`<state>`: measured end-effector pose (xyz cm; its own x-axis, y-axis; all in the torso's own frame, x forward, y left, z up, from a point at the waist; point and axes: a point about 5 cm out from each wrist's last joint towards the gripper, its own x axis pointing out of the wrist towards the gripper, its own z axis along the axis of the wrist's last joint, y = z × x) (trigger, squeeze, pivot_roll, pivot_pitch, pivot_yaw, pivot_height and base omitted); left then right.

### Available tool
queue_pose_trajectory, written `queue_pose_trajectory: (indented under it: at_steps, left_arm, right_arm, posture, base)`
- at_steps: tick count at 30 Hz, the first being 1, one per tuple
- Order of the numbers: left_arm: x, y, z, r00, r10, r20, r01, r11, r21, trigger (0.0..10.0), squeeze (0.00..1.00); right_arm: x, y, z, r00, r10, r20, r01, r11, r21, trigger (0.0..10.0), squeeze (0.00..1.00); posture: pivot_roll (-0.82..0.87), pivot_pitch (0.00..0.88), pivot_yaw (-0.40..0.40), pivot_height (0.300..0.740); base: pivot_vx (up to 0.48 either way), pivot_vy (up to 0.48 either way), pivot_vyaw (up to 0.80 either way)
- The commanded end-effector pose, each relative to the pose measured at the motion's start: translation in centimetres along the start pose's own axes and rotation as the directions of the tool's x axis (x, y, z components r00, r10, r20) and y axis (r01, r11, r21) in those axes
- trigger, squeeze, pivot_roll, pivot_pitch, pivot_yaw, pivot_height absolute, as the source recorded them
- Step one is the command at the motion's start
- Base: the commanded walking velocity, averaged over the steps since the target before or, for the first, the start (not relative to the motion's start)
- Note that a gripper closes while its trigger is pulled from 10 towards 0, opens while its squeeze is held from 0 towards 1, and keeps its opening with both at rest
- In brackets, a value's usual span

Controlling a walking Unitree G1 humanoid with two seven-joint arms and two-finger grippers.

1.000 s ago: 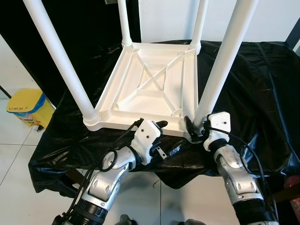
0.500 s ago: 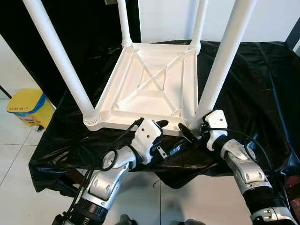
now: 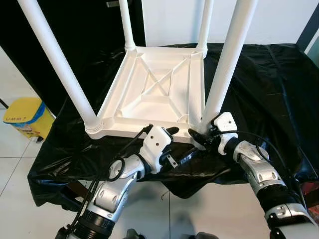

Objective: Building children table

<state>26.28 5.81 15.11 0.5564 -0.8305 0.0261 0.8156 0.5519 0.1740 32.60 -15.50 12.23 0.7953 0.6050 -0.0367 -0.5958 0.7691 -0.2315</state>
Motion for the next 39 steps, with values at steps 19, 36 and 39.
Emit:
queue_pose_trajectory:
  at_steps: [19, 36, 39]
  left_arm:
    - [-0.2, -0.4, -0.2, 1.000, -0.011, 0.000, 0.011, 1.000, 0.001, 10.0, 0.00]
    - [0.2, -0.7, -0.1, 1.000, -0.019, 0.013, 0.019, 1.000, -0.008, 10.0, 0.00]
    - [0.2, -0.7, -0.1, 1.000, -0.012, 0.013, 0.012, 1.000, -0.009, 10.0, 0.00]
  right_arm:
    - [-1.1, 2.0, -2.2, 0.980, -0.195, -0.047, 0.200, 0.972, 0.123, 0.0, 0.00]
    - [1.1, 6.8, -1.5, 0.859, -0.499, -0.118, 0.512, 0.823, 0.244, 0.0, 0.00]
    - [0.9, 6.6, -1.2, 0.876, -0.476, -0.078, 0.479, 0.841, 0.250, 10.0, 0.00]
  posture:
    - [-0.11, 0.041, 0.027, 0.740]
    - [-0.12, 0.044, 0.020, 0.740]
    - [-0.11, 0.047, 0.016, 0.740]
  base:
    - [0.000, 0.000, 0.00]
    - [0.000, 0.000, 0.00]
    - [0.000, 0.000, 0.00]
